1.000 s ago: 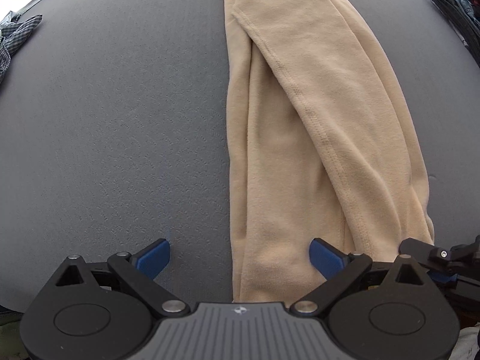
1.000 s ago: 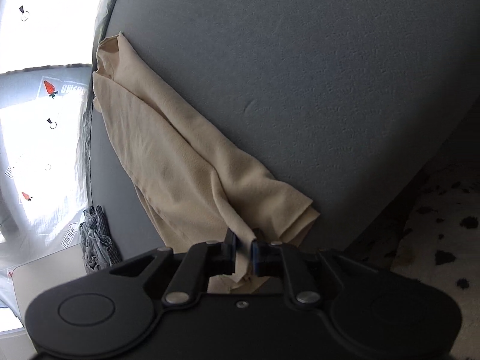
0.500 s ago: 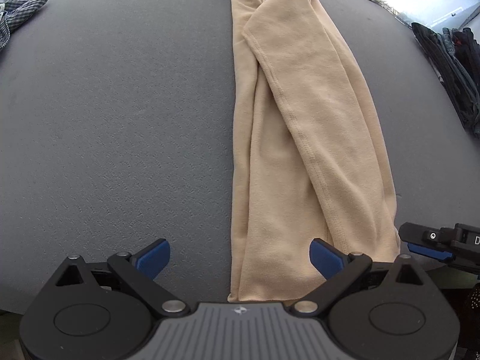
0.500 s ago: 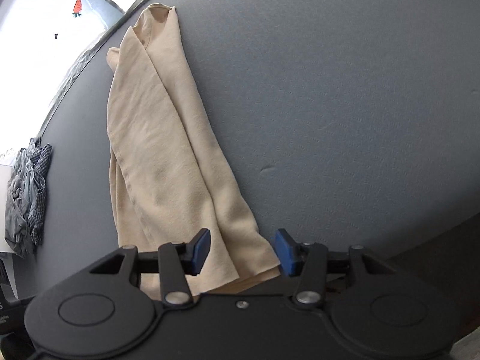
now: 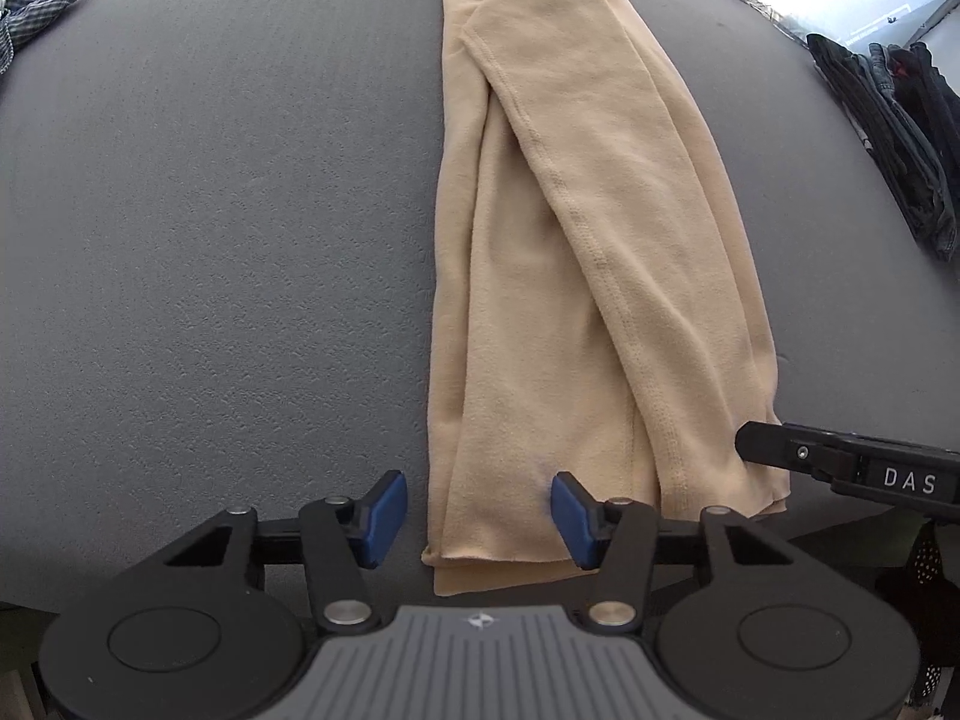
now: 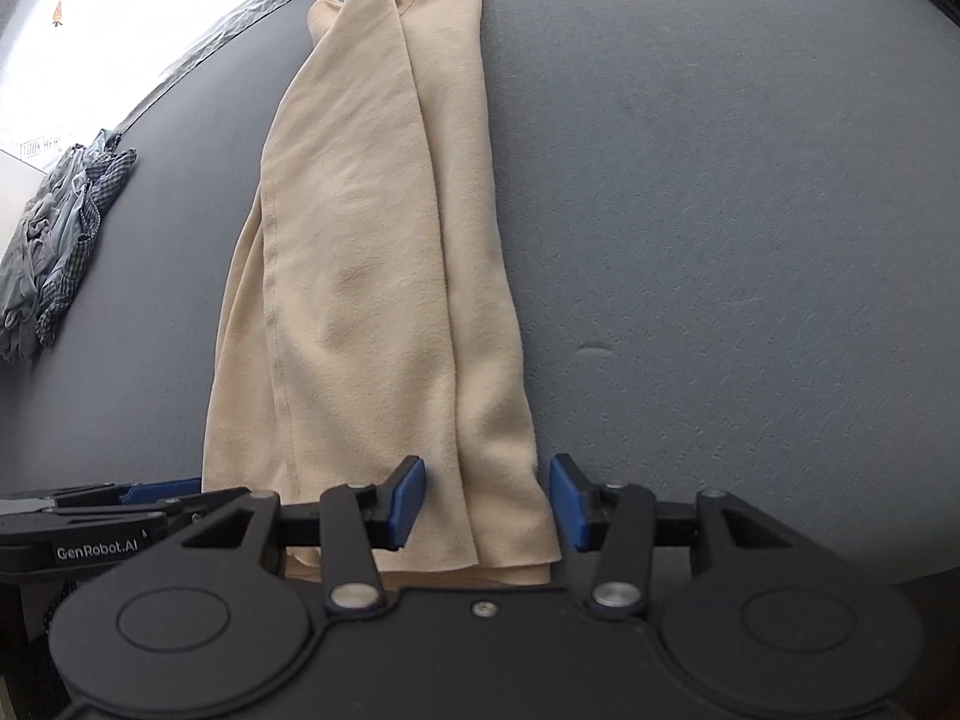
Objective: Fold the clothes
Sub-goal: 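Grasp the strip end with both tools and fold it toward the collar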
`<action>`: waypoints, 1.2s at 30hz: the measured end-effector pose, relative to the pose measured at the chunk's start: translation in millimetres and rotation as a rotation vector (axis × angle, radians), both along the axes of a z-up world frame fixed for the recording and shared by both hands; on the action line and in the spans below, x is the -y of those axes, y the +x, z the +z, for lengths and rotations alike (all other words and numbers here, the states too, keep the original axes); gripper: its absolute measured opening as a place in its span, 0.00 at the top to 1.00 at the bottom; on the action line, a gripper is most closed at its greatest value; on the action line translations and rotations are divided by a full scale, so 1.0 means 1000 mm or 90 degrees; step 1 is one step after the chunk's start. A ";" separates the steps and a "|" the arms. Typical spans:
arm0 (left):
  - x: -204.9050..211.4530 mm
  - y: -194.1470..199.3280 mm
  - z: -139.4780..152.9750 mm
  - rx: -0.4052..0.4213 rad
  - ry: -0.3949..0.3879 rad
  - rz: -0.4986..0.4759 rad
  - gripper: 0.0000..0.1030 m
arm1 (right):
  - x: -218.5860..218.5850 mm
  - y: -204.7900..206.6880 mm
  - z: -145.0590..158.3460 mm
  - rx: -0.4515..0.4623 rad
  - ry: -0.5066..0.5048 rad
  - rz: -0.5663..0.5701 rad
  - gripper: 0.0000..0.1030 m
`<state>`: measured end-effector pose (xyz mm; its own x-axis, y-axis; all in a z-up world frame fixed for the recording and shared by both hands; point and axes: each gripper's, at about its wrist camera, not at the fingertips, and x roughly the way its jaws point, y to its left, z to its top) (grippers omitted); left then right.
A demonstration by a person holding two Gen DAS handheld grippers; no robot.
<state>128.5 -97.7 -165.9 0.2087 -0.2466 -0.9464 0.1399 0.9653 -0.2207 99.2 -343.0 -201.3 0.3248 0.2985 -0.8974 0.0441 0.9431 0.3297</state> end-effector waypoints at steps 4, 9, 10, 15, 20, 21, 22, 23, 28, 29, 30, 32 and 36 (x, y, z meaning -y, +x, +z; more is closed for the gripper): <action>0.007 -0.001 0.001 0.020 0.002 -0.014 0.70 | -0.005 0.000 0.000 0.012 -0.012 0.047 0.80; 0.005 0.009 0.000 0.004 -0.037 0.005 0.90 | 0.017 0.001 0.003 0.004 0.103 0.006 0.92; 0.003 0.011 0.001 0.001 -0.046 0.012 0.91 | 0.025 0.001 0.005 0.002 0.136 -0.011 0.92; -0.010 0.025 0.032 0.032 -0.132 0.054 0.91 | 0.057 0.007 0.024 0.026 0.283 -0.103 0.93; -0.010 0.048 0.074 0.101 -0.184 0.085 0.91 | 0.071 0.021 0.050 0.082 0.368 -0.161 0.93; -0.010 0.053 0.082 0.114 -0.194 0.092 0.91 | 0.074 0.024 0.055 0.094 0.382 -0.171 0.93; -0.009 0.059 0.089 0.127 -0.203 0.098 0.91 | 0.076 0.028 0.059 0.106 0.395 -0.180 0.93; -0.008 0.065 0.095 0.138 -0.209 0.101 0.91 | 0.079 0.034 0.062 0.117 0.407 -0.187 0.93; -0.002 0.096 0.115 0.189 -0.220 0.112 0.91 | 0.087 0.065 0.073 0.155 0.443 -0.215 0.93; -0.001 0.102 0.118 0.198 -0.216 0.113 0.91 | 0.087 0.074 0.074 0.159 0.449 -0.219 0.93; 0.000 0.109 0.120 0.208 -0.214 0.113 0.91 | 0.088 0.082 0.075 0.162 0.454 -0.223 0.93; 0.001 0.123 0.124 0.223 -0.216 0.117 0.91 | 0.088 0.098 0.078 0.170 0.462 -0.229 0.93; 0.005 0.152 0.126 0.244 -0.218 0.119 0.91 | 0.090 0.134 0.079 0.185 0.460 -0.229 0.93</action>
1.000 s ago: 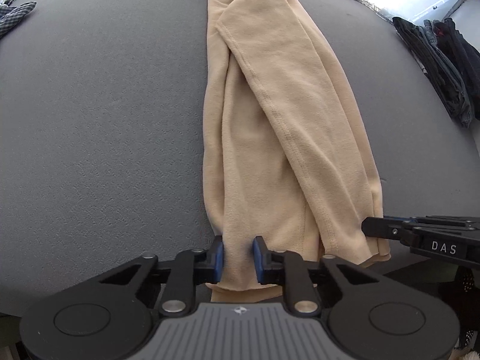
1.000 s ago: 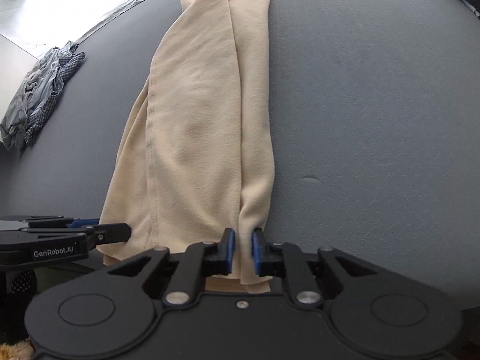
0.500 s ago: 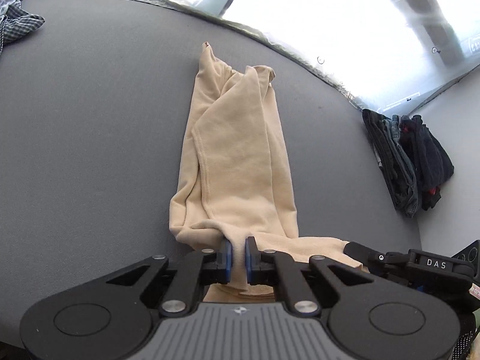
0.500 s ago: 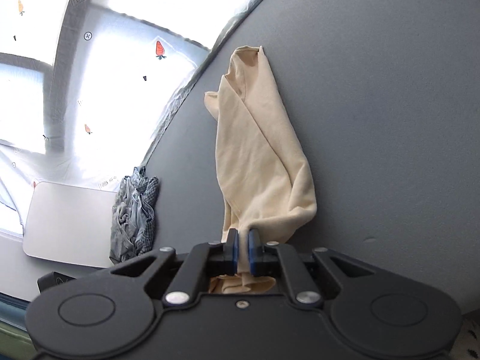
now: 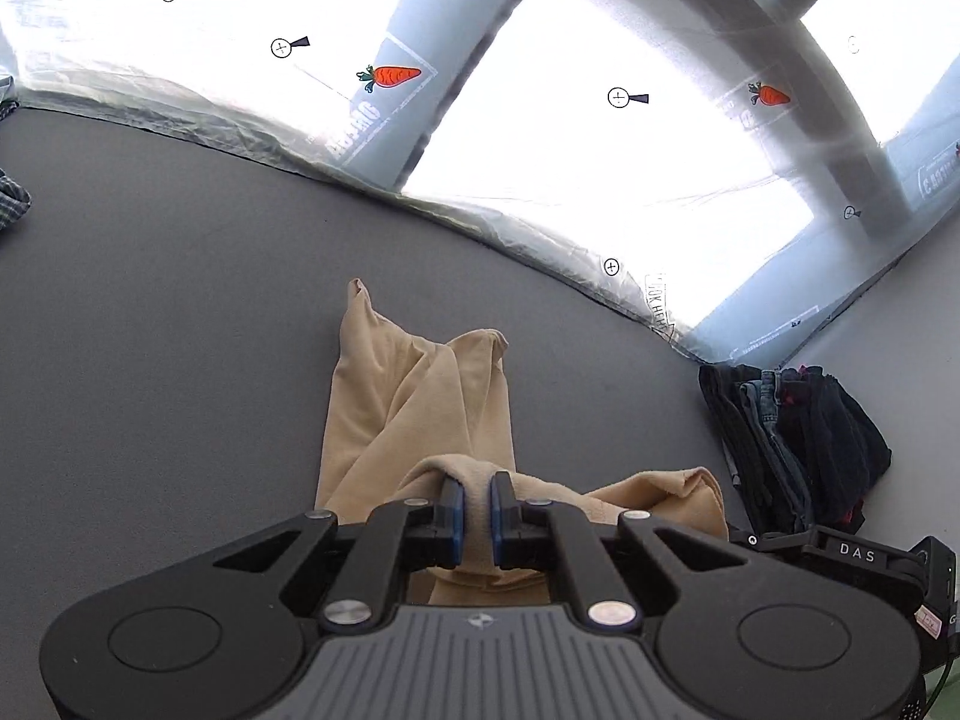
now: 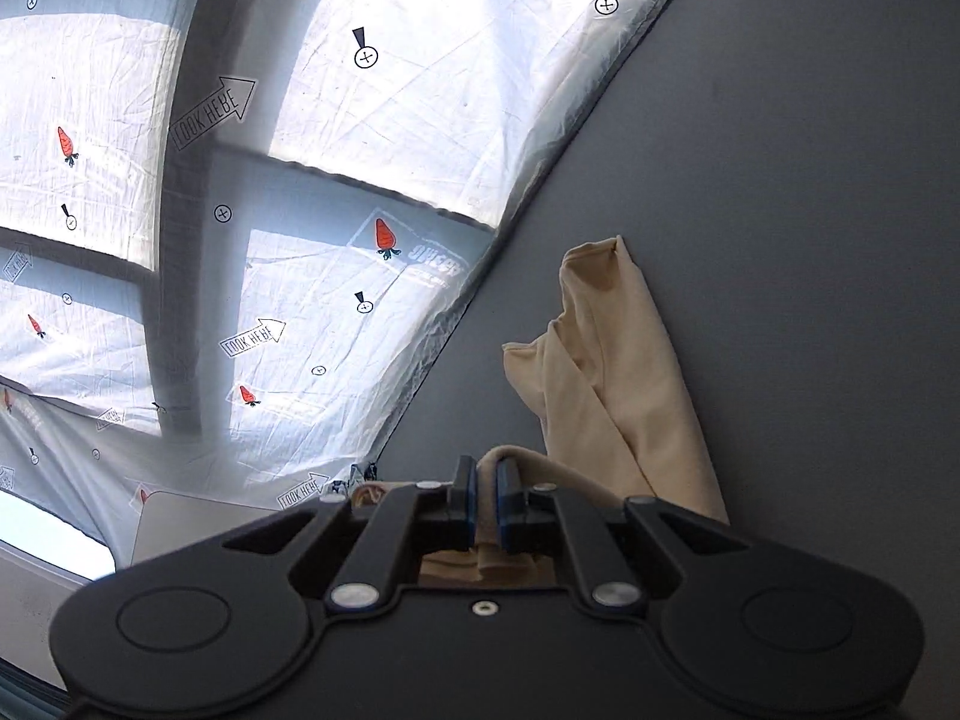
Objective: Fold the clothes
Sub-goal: 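Grasp the strip end with both tools and fold it toward the collar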
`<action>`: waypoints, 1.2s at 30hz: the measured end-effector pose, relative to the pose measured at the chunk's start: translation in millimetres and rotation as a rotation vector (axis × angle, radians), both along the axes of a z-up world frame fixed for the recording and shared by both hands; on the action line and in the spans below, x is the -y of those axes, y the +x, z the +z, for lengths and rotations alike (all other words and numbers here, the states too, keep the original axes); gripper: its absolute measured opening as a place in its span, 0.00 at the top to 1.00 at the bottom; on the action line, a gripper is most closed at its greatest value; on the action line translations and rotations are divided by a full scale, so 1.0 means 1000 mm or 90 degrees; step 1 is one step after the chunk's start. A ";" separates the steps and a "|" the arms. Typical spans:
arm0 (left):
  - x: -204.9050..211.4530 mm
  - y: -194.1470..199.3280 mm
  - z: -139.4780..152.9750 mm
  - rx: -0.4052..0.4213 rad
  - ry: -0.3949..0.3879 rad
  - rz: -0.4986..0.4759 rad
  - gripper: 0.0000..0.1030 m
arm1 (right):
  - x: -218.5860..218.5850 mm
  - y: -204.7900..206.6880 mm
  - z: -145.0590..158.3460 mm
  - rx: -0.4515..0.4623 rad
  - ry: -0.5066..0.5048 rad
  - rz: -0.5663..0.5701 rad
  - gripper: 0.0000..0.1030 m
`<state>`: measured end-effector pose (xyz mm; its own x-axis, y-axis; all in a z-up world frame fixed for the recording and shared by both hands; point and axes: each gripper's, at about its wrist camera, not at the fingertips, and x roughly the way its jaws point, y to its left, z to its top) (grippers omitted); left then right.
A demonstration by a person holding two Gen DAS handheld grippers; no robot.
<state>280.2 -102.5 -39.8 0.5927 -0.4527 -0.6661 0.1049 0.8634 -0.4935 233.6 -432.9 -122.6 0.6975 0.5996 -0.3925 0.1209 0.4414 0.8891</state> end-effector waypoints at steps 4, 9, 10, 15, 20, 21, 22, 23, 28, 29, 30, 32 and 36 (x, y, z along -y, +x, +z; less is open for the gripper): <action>0.002 0.035 -0.008 0.003 -0.002 0.005 0.91 | 0.002 0.038 -0.009 -0.007 0.004 -0.002 0.93; 0.004 0.077 -0.029 -0.029 0.000 0.024 0.91 | 0.004 0.088 -0.029 -0.047 0.007 -0.001 0.93; 0.004 0.085 -0.033 -0.038 0.001 0.029 0.91 | 0.004 0.097 -0.033 -0.056 0.005 0.001 0.93; 0.011 0.117 -0.059 -0.072 0.041 0.040 0.91 | 0.002 0.133 -0.061 -0.107 -0.013 0.005 0.93; 0.017 0.151 -0.088 -0.099 0.056 0.073 0.92 | 0.003 0.167 -0.088 -0.151 0.005 -0.010 0.93; 0.019 0.157 -0.088 -0.088 0.062 0.070 0.92 | 0.003 0.174 -0.088 -0.148 0.003 -0.008 0.93; 0.020 0.163 -0.088 -0.083 0.065 0.070 0.92 | 0.004 0.181 -0.089 -0.146 0.001 -0.006 0.93; 0.021 0.168 -0.089 -0.079 0.067 0.069 0.92 | 0.004 0.188 -0.090 -0.145 0.000 -0.006 0.93; 0.021 0.200 -0.116 -0.110 0.042 0.091 0.91 | 0.005 0.222 -0.102 -0.173 -0.027 0.002 0.93; 0.020 0.204 -0.121 -0.120 0.037 0.097 0.90 | 0.005 0.225 -0.103 -0.174 -0.035 0.004 0.92; 0.019 0.205 -0.123 -0.118 0.034 0.100 0.87 | 0.004 0.226 -0.104 -0.175 -0.041 0.004 0.92; 0.015 0.206 -0.123 -0.112 0.029 0.105 0.86 | 0.004 0.229 -0.104 -0.176 -0.049 -0.002 0.89; 0.007 0.200 -0.110 -0.074 0.038 0.125 0.69 | 0.013 0.226 -0.093 -0.161 -0.086 -0.044 0.78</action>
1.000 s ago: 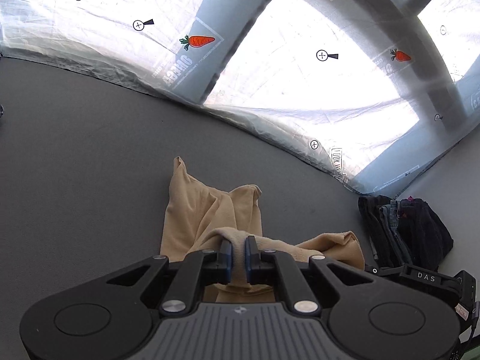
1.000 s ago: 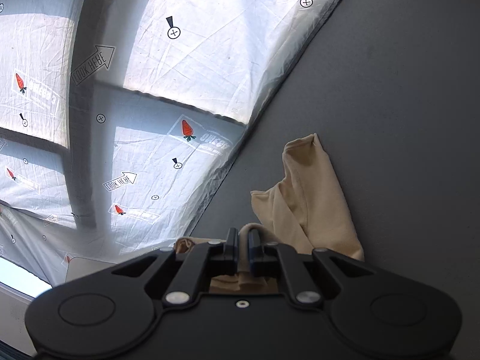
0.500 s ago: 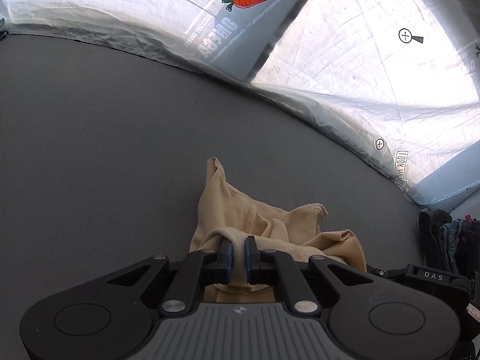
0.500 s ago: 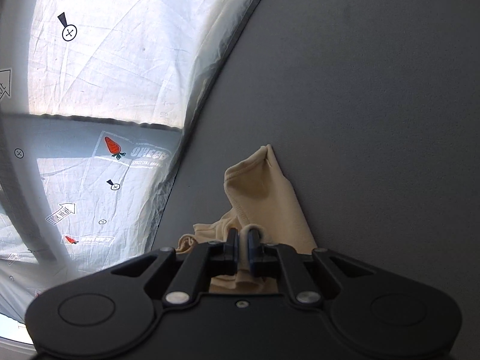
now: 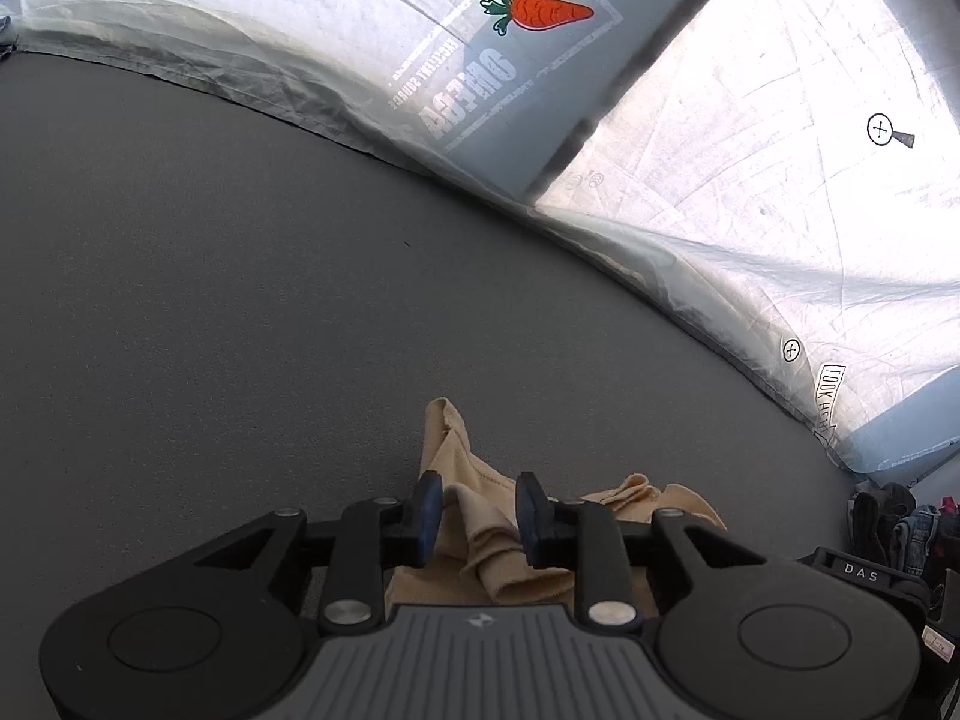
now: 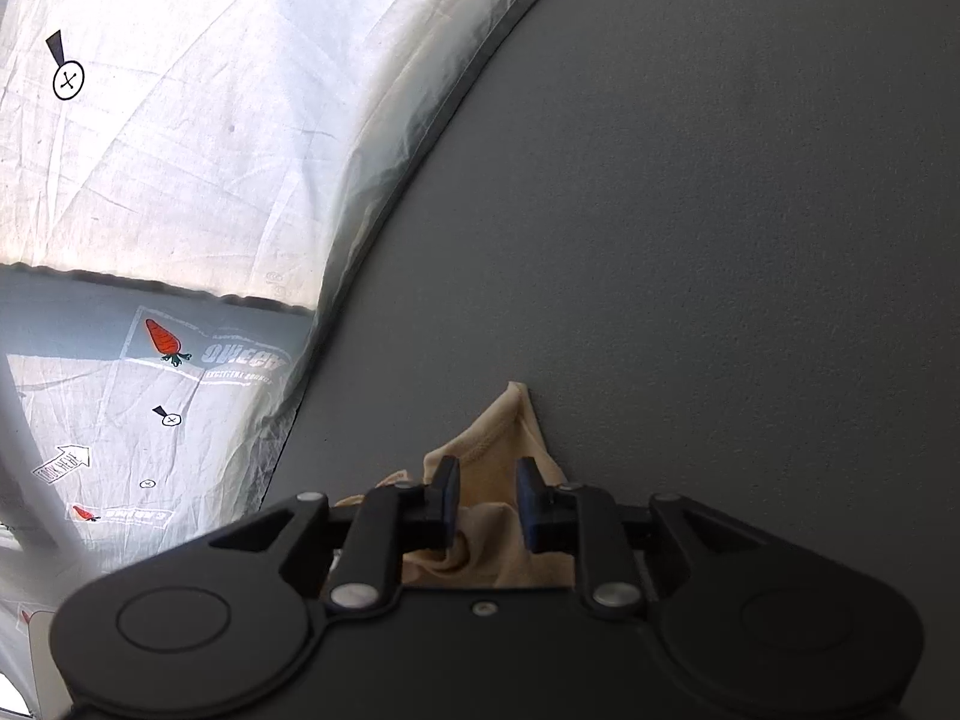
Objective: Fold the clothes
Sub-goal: 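Grasp the strip end with both tools and fold it toward the collar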
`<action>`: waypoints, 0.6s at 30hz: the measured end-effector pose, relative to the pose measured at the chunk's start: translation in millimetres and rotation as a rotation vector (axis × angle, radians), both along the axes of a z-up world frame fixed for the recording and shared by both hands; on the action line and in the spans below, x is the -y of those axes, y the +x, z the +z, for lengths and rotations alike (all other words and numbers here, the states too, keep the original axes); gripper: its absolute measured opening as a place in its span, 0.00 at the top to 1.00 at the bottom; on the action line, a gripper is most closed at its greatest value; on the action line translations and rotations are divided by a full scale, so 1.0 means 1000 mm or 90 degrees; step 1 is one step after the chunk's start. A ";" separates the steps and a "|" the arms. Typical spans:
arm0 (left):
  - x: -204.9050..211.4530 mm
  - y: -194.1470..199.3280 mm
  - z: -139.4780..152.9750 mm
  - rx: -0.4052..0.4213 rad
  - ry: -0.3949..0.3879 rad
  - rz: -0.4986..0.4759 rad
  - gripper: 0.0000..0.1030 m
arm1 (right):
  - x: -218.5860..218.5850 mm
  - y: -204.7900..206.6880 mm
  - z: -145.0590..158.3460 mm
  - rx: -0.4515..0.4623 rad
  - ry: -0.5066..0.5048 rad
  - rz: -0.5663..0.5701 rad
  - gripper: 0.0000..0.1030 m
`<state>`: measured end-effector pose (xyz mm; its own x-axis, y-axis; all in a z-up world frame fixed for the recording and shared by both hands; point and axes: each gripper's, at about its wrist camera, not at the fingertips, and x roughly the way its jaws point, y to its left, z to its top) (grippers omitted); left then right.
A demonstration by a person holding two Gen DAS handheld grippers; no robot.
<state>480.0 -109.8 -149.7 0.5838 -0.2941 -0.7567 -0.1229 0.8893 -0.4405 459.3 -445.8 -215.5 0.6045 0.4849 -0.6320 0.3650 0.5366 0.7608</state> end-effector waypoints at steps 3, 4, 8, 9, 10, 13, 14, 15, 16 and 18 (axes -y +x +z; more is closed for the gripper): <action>-0.005 -0.007 0.018 0.044 0.020 0.005 0.68 | 0.003 -0.007 0.020 0.039 -0.057 -0.003 0.79; -0.006 -0.010 0.024 0.056 0.028 0.004 0.67 | 0.002 -0.009 0.027 0.054 -0.081 0.003 0.80; 0.012 -0.018 0.026 0.062 0.045 -0.073 0.65 | -0.016 -0.021 0.045 0.108 -0.136 0.078 0.85; 0.016 -0.020 0.026 0.064 0.049 -0.092 0.65 | -0.022 -0.023 0.048 0.119 -0.139 0.104 0.85; 0.022 -0.021 0.023 0.060 0.052 -0.113 0.65 | -0.029 -0.023 0.048 0.123 -0.143 0.128 0.85; 0.044 -0.018 0.009 0.052 0.077 -0.172 0.65 | -0.049 -0.013 0.042 0.118 -0.163 0.193 0.85; 0.050 -0.016 0.005 0.054 0.085 -0.189 0.64 | -0.054 -0.007 0.039 0.115 -0.178 0.205 0.85; 0.054 -0.010 -0.001 0.052 0.093 -0.193 0.64 | -0.058 -0.002 0.037 0.113 -0.193 0.213 0.85; 0.056 -0.004 -0.007 0.048 0.103 -0.191 0.64 | -0.061 0.005 0.034 0.110 -0.206 0.217 0.85; 0.057 0.014 -0.021 0.031 0.121 -0.176 0.64 | -0.061 0.015 0.028 0.107 -0.214 0.212 0.86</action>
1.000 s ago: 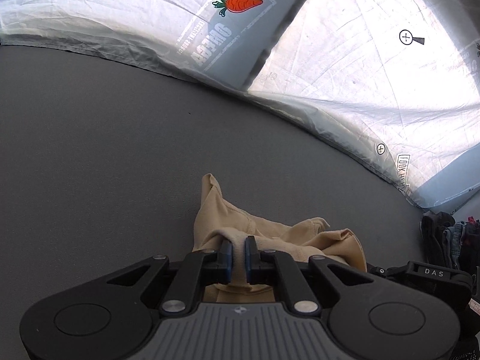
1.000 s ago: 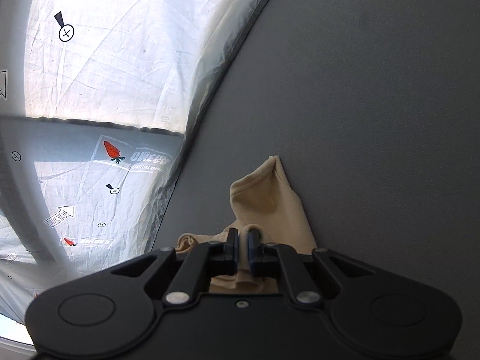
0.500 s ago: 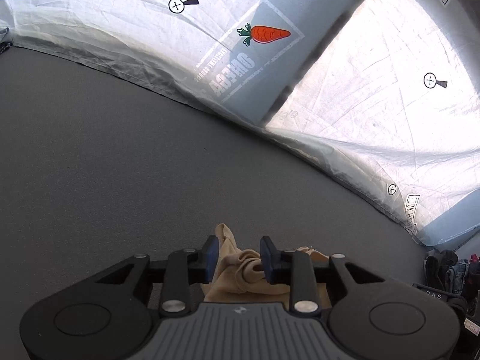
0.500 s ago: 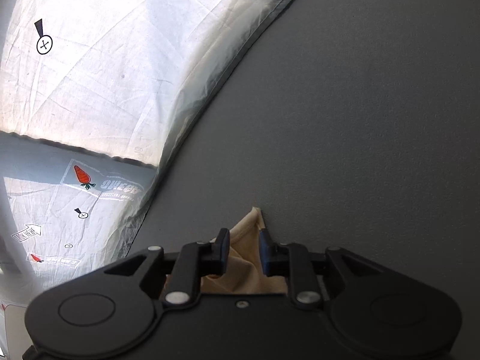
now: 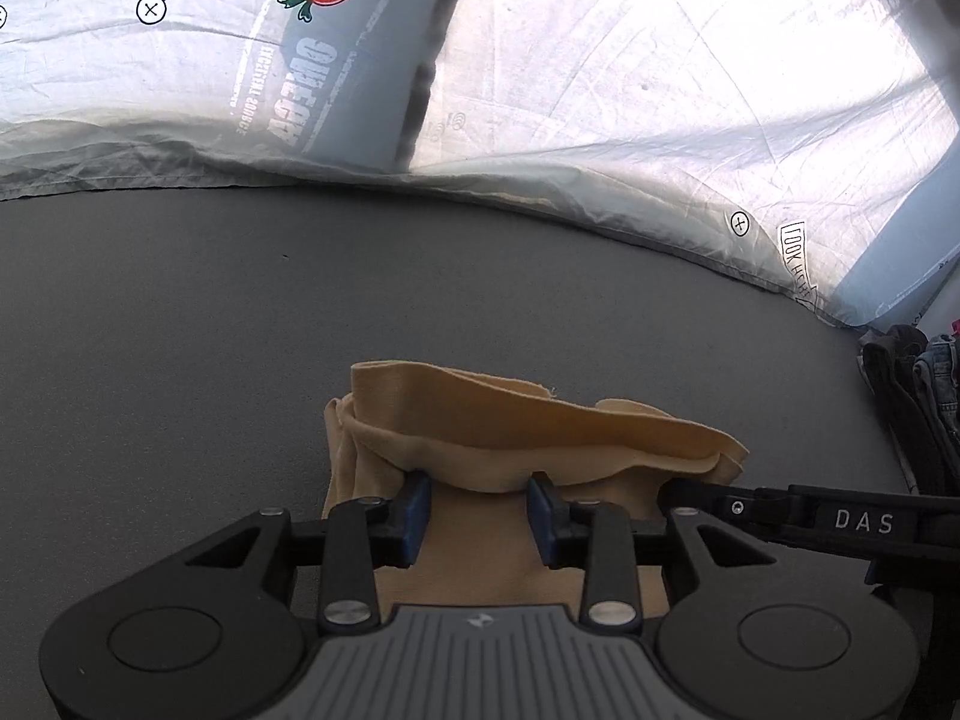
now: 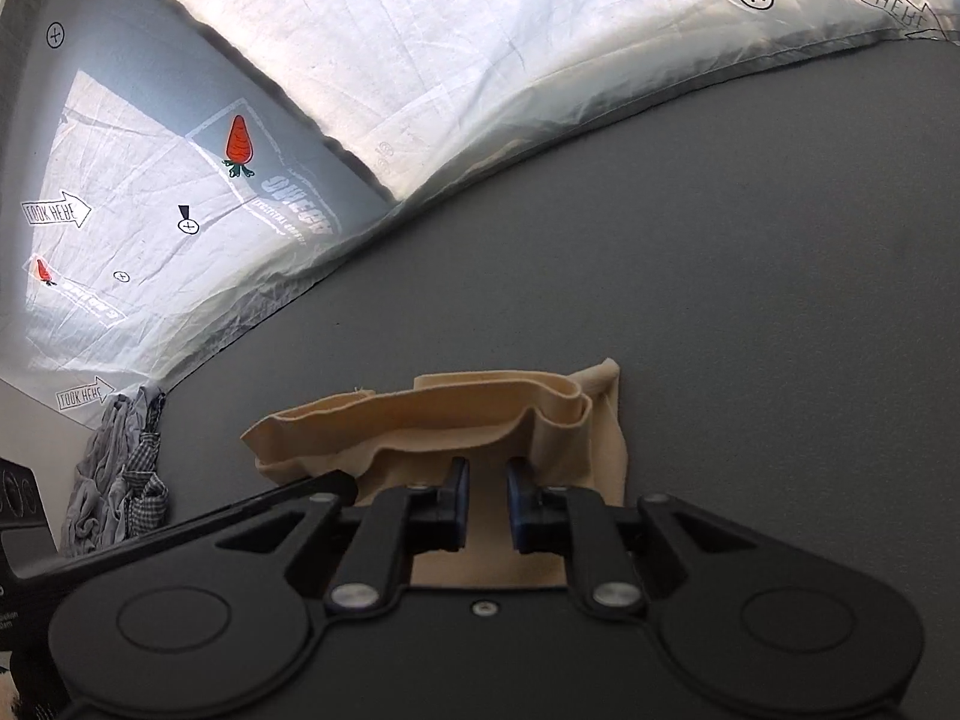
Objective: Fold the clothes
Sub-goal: 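Grasp the strip end with both tools and fold it toward the collar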
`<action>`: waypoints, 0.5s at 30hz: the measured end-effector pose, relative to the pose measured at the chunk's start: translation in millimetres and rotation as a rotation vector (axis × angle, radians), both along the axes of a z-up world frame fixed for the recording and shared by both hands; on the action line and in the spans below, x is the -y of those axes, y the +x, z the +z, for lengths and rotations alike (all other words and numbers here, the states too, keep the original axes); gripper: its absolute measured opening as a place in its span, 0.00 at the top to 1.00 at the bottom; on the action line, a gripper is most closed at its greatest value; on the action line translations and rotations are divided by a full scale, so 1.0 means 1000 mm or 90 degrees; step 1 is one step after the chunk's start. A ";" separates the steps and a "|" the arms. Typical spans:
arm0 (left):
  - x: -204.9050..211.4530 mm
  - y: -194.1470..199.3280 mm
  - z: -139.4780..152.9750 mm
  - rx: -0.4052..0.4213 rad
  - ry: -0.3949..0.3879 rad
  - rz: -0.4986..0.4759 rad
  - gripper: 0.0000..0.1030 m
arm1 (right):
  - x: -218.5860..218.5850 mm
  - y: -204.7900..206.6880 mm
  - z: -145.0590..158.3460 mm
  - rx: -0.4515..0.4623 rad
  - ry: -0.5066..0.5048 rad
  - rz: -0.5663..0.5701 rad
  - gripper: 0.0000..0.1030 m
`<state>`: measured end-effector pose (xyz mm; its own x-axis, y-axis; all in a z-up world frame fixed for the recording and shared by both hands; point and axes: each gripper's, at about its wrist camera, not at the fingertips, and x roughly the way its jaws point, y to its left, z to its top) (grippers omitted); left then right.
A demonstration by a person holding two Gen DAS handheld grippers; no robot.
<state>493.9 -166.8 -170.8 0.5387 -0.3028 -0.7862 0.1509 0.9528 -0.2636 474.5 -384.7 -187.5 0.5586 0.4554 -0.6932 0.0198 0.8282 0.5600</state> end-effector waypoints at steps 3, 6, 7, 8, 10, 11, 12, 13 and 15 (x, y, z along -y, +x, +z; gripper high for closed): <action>-0.002 0.021 -0.014 -0.003 0.018 0.021 0.64 | 0.001 0.014 -0.008 0.000 -0.005 -0.014 0.88; -0.007 0.036 -0.015 0.002 0.027 0.044 0.64 | 0.004 0.023 -0.012 0.002 -0.012 -0.032 0.88; -0.009 0.040 -0.015 0.004 0.030 0.052 0.64 | 0.006 0.023 -0.011 0.005 -0.017 -0.046 0.87; -0.010 0.042 -0.013 0.005 0.033 0.064 0.64 | 0.010 0.022 -0.009 0.008 -0.022 -0.059 0.83; -0.013 0.041 -0.007 0.010 0.036 0.085 0.62 | 0.017 0.017 -0.004 0.013 -0.031 -0.079 0.72; -0.015 0.038 -0.002 0.014 0.034 0.091 0.54 | 0.021 0.014 0.000 0.014 -0.037 -0.085 0.62; -0.015 0.032 0.002 0.017 0.036 0.092 0.49 | 0.025 0.008 0.002 0.013 -0.042 -0.085 0.59; -0.016 0.026 0.007 0.021 0.038 0.092 0.42 | 0.029 0.002 0.004 0.011 -0.047 -0.084 0.59; -0.015 0.007 0.014 0.017 0.042 0.079 0.42 | 0.037 -0.014 0.005 0.002 -0.057 -0.085 0.53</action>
